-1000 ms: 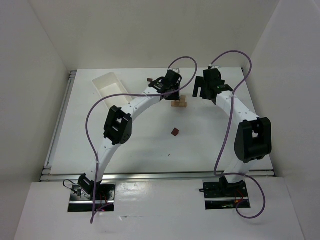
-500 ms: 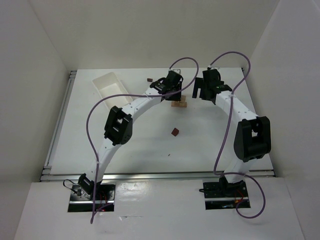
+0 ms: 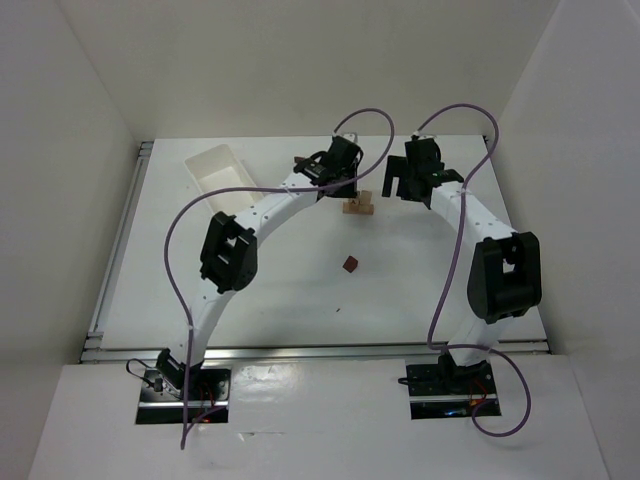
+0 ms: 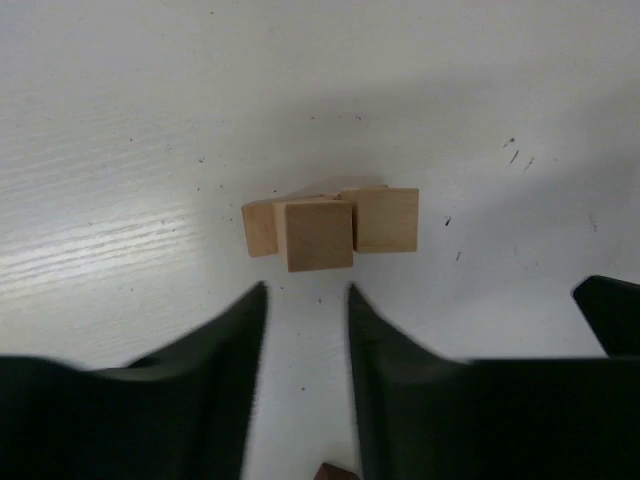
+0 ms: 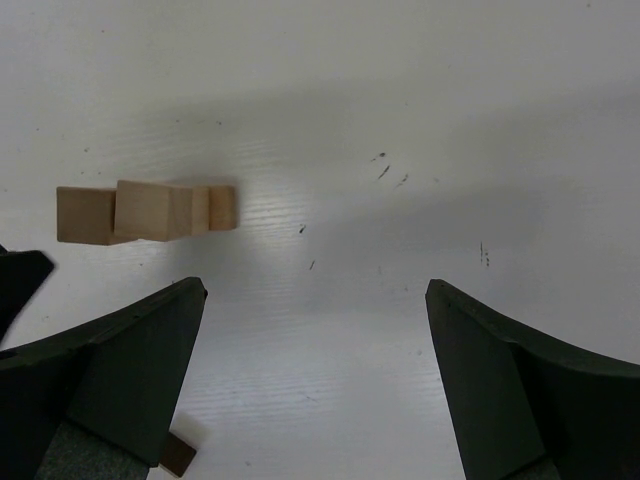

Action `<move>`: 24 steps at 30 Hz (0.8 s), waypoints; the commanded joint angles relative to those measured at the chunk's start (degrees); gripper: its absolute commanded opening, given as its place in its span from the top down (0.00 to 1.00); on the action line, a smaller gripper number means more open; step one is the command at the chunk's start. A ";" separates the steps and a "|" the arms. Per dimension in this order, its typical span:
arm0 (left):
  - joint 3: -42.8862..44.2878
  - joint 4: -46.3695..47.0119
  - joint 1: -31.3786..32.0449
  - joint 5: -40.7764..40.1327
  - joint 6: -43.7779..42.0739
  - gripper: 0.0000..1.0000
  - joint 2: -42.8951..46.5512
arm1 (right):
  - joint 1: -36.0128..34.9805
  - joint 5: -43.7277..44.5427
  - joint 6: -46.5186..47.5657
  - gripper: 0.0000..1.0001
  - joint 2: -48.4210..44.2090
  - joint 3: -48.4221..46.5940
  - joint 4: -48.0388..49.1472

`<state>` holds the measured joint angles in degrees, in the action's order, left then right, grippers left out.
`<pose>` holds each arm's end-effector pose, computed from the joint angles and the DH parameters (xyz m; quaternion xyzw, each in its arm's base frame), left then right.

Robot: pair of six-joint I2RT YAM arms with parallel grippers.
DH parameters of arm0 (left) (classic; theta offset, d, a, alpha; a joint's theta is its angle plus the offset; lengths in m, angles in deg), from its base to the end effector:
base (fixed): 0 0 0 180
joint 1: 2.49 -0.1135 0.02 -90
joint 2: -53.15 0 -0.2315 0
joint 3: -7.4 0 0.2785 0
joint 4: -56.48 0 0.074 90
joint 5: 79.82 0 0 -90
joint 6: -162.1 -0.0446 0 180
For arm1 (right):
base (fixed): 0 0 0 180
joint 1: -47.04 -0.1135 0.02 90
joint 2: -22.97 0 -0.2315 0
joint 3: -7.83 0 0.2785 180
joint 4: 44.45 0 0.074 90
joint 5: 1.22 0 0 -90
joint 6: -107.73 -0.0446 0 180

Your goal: Build the wood block tower

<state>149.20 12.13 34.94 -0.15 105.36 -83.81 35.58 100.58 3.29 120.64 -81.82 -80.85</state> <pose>0.4477 -0.3326 0.2200 -0.0056 0.9016 -0.1793 0.3936 0.4043 0.0727 0.2217 0.0636 0.9157 -0.0060 0.3967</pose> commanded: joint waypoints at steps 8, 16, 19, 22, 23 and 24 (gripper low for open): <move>-10.53 2.72 -2.27 -7.88 0.85 1.00 14.18 | 0.39 -4.15 2.92 0.31 5.24 -3.55 5.07; -2.72 1.41 -3.42 -2.60 0.93 1.00 4.17 | 0.92 -6.95 4.85 0.46 10.88 -4.09 8.84; -2.09 2.19 -3.42 -1.98 0.93 1.00 2.58 | 0.92 -9.06 6.07 0.46 12.19 -4.09 12.18; -2.09 3.33 -3.42 -0.32 0.93 1.00 2.05 | 0.92 -11.79 6.61 0.46 12.72 -3.30 15.95; -2.09 3.34 -3.42 0.39 0.93 1.00 1.45 | 0.92 -12.40 7.22 0.46 12.72 -3.30 16.58; -2.09 3.34 -3.42 0.92 0.93 1.00 0.83 | 0.92 -13.19 7.84 0.45 13.24 -3.30 16.58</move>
<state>144.88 13.62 31.21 -1.79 105.53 -83.07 36.08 90.67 8.78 133.34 -84.12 -70.82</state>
